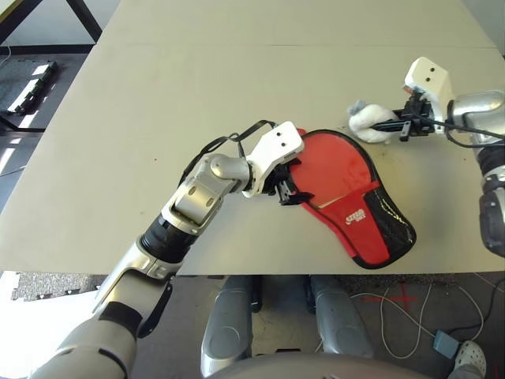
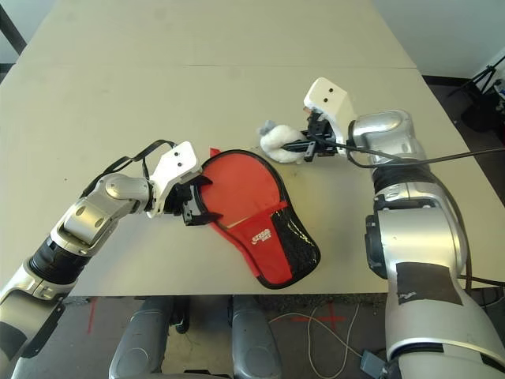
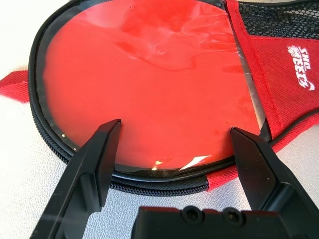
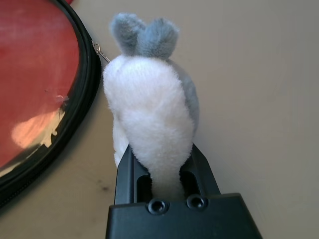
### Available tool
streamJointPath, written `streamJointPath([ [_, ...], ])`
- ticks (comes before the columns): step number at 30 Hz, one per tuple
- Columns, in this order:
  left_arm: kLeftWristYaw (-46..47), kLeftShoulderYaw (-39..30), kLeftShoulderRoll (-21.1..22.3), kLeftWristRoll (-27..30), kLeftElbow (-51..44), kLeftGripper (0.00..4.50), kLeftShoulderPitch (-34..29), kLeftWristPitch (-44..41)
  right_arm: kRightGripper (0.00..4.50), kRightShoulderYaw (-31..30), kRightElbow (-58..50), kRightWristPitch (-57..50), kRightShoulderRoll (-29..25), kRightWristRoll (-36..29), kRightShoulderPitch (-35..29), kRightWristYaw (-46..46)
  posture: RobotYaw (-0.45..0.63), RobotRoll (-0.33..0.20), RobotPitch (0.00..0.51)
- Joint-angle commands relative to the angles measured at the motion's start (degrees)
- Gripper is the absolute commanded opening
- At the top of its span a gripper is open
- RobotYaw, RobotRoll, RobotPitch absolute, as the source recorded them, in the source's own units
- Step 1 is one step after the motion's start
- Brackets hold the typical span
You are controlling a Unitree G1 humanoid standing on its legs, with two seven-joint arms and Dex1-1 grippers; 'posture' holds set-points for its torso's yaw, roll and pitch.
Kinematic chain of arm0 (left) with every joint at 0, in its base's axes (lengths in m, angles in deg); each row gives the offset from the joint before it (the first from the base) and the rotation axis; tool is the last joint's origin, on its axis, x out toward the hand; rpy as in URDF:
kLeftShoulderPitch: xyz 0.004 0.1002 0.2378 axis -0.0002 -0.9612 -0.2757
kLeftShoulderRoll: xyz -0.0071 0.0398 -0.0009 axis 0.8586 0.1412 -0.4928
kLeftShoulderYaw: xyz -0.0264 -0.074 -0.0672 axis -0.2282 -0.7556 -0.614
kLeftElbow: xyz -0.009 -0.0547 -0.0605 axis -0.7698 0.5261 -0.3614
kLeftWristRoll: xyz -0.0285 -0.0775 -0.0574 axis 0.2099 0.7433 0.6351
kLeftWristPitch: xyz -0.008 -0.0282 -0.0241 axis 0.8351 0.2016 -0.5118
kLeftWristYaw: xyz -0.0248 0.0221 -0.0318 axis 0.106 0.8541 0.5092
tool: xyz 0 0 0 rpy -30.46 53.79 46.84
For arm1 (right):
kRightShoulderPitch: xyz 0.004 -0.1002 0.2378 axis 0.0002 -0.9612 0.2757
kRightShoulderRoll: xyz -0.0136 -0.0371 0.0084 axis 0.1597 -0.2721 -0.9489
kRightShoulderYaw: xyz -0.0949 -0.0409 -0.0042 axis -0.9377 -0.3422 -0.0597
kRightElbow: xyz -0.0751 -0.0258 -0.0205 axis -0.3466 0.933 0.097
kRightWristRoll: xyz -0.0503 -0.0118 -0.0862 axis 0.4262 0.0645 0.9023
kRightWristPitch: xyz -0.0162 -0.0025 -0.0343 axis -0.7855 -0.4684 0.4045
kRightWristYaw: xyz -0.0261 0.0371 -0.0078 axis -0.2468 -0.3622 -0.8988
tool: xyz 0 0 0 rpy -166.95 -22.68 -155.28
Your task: Store the ping-pong paddle in its case and zip it.
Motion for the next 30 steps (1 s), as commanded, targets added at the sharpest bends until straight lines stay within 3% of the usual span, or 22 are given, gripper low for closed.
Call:
streamJointPath([
  [1, -0.3, 2.5, 0.0, -0.9, 2.4, 4.5, -1.5, -1.6, 0.33, 0.1, 0.8, -0.8, -3.0, 1.3, -1.2, 2.7, 0.01, 0.0, 0.285],
  [12, -0.4, 2.8, -0.2, -1.1, 3.0, 4.5, -1.7, -1.1, 0.33, -1.2, -0.5, -3.9, -12.1, -0.1, -7.4, 21.0, 0.0, 0.0, 0.29],
  [18, -0.4, 3.0, -0.7, -1.2, 3.7, 4.5, -1.3, -0.7, 0.33, -10.1, -8.8, -8.6, -17.7, -12.1, -14.4, 21.7, -0.02, 0.0, 0.288],
  [22, -0.4, 3.2, -0.8, -1.4, 4.5, 4.5, -1.2, 0.0, 0.33, -18.1, -21.9, -14.7, -24.4, -25.3, -22.3, 21.7, -0.02, 0.0, 0.287],
  [26, -0.6, 3.4, -0.7, -1.4, 4.8, 4.5, -1.1, 0.4, 0.32, -21.5, -33.1, -20.8, -29.6, -34.6, -28.0, 21.7, -0.04, 0.0, 0.283],
  [30, -0.6, 3.4, -0.7, -1.5, 5.1, 4.5, -1.1, 0.7, 0.31, -23.2, -40.6, -24.1, -34.0, -39.9, -32.0, 21.7, -0.03, 0.0, 0.283],
])
